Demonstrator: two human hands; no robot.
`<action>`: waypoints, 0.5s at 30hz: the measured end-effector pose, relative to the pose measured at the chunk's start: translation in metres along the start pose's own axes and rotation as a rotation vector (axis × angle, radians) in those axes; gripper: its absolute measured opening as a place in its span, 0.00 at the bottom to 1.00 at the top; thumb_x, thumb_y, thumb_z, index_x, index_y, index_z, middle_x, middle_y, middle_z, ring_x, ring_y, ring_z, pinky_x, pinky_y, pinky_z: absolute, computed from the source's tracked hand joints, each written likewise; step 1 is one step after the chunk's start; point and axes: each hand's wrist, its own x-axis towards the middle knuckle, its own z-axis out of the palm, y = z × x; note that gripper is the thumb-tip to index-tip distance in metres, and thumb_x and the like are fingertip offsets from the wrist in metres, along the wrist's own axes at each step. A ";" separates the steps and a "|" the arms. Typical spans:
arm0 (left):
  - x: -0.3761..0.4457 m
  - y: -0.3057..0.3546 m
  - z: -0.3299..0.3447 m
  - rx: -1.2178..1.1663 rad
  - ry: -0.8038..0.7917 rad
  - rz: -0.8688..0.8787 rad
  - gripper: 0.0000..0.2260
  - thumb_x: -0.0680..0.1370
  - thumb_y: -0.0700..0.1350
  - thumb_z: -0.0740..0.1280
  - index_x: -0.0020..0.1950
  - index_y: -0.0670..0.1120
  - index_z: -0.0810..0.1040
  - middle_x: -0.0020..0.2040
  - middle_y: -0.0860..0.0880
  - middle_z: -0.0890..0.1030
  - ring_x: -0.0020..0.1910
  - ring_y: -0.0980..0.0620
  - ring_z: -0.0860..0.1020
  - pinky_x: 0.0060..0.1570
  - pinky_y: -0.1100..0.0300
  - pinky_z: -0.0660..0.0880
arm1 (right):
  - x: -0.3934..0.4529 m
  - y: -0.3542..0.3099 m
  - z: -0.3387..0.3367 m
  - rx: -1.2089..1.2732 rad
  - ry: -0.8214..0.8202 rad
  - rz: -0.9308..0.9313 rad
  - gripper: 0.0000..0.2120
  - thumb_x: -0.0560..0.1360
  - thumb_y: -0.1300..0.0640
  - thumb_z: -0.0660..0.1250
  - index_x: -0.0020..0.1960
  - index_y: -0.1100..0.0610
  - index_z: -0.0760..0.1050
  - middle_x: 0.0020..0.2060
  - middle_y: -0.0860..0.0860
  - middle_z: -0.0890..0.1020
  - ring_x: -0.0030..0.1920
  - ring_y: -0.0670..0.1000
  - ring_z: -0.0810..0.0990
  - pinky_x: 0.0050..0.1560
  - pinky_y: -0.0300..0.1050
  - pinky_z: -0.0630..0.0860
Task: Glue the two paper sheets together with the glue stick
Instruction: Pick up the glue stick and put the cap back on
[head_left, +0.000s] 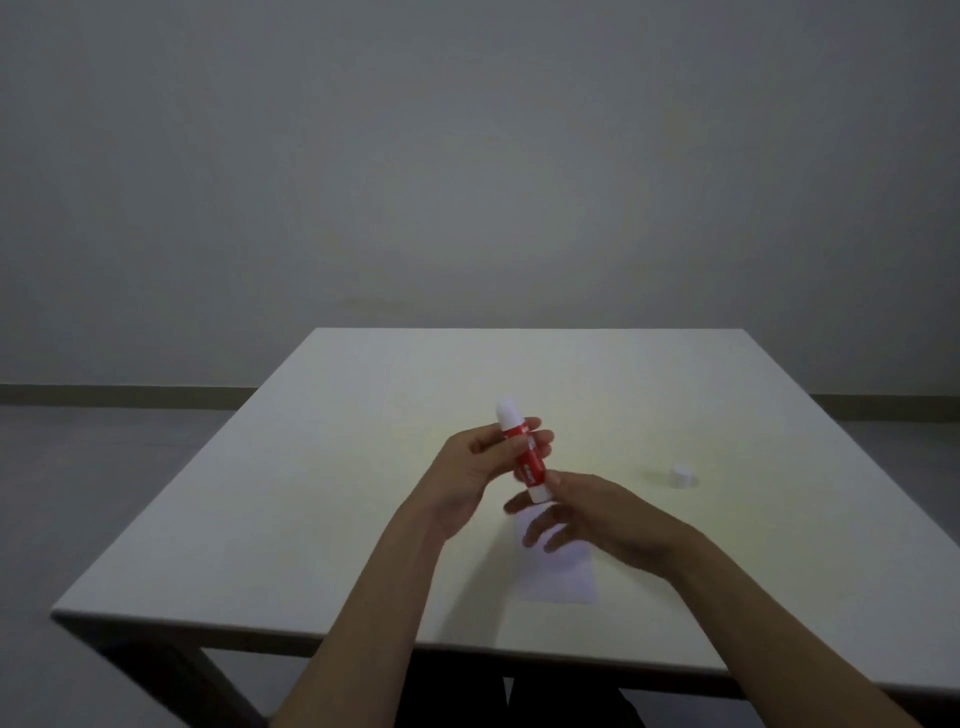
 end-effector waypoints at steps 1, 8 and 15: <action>-0.003 0.003 0.004 -0.031 -0.041 -0.015 0.13 0.68 0.46 0.70 0.52 0.45 0.81 0.48 0.49 0.86 0.51 0.51 0.84 0.49 0.64 0.79 | -0.001 0.000 -0.001 0.180 -0.092 0.005 0.21 0.80 0.48 0.54 0.64 0.60 0.72 0.53 0.56 0.83 0.44 0.55 0.82 0.48 0.47 0.80; -0.012 0.007 0.020 -0.065 0.126 0.020 0.04 0.70 0.41 0.72 0.43 0.47 0.86 0.44 0.48 0.87 0.46 0.50 0.84 0.52 0.60 0.78 | -0.010 0.000 0.015 -0.143 0.425 -0.205 0.10 0.71 0.49 0.70 0.35 0.53 0.80 0.25 0.50 0.79 0.25 0.49 0.74 0.35 0.48 0.75; -0.017 0.002 0.039 0.000 0.318 -0.021 0.09 0.67 0.44 0.76 0.45 0.44 0.85 0.41 0.48 0.87 0.45 0.51 0.85 0.65 0.51 0.70 | -0.005 0.008 0.034 -0.615 0.856 -0.157 0.20 0.65 0.43 0.75 0.40 0.55 0.69 0.34 0.51 0.78 0.29 0.51 0.74 0.32 0.44 0.72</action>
